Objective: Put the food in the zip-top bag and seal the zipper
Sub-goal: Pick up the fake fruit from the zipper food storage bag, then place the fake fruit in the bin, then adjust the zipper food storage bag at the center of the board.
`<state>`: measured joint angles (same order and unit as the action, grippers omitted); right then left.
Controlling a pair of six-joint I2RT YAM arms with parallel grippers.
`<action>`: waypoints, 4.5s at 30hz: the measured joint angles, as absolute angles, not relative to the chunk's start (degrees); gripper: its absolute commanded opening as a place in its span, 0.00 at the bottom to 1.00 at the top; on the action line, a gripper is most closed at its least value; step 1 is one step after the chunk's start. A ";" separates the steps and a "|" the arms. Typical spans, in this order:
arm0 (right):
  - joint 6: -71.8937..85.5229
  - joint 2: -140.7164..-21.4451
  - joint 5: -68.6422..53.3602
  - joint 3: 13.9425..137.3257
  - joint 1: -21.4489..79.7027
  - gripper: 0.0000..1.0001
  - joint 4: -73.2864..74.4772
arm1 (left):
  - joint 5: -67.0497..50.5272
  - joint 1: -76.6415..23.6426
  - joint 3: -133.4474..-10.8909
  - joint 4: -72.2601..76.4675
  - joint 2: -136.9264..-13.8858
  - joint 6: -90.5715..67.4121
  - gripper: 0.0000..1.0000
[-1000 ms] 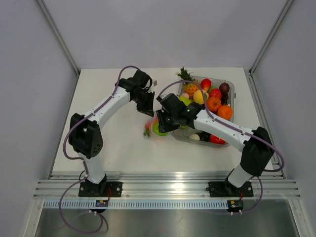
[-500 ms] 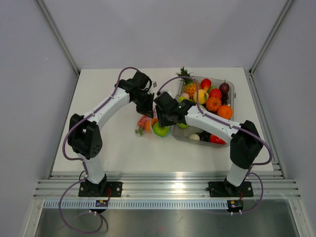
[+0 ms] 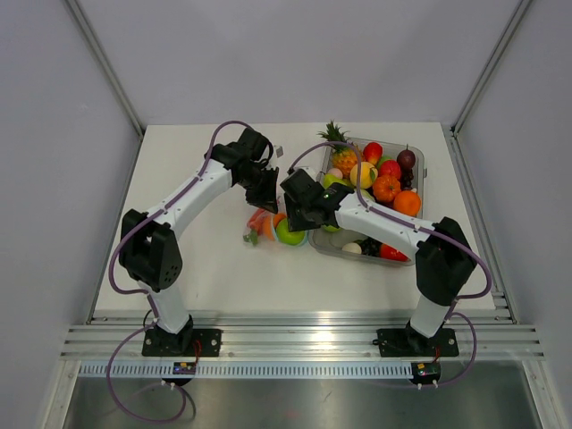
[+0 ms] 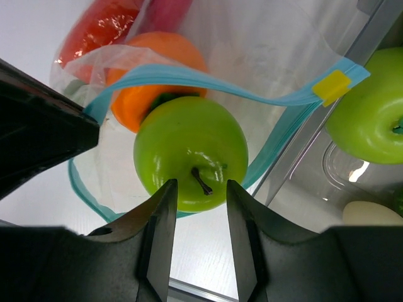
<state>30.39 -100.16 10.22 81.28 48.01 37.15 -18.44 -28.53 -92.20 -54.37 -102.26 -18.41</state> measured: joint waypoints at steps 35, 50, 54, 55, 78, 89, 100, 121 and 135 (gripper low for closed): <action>31.31 -100.01 9.47 79.70 47.99 0.00 35.59 | -19.14 -28.51 -92.20 -54.35 -101.60 -18.41 0.00; 31.27 -89.32 15.75 79.94 47.64 0.00 37.58 | -19.31 -28.51 -92.20 -54.35 -101.60 -18.41 0.00; 31.59 -84.42 19.05 78.65 45.56 0.00 39.33 | -19.55 -28.51 -92.20 -54.33 -101.60 -18.44 0.00; 31.81 -82.81 19.88 77.65 44.77 0.00 39.77 | -19.59 -28.51 -92.20 -54.35 -101.60 -18.41 0.00; 27.11 -94.21 7.44 77.60 39.00 0.58 34.24 | -21.12 -28.16 -92.20 -54.35 -99.33 -18.17 0.00; 26.52 -101.65 3.99 83.00 39.00 0.00 30.74 | -21.17 -26.85 -92.20 -54.54 -95.22 -17.28 0.00; 35.42 -101.38 4.67 87.39 39.00 0.00 34.92 | -12.45 -27.09 -92.92 -56.88 -93.71 -15.03 0.68; 46.81 -105.95 3.55 93.62 38.98 0.00 40.14 | -4.64 -42.68 -80.38 -42.54 -84.47 -13.82 0.70; 48.71 -105.95 1.28 92.75 36.91 0.00 40.07 | -2.52 -44.88 -78.02 -34.68 -87.29 -18.13 0.47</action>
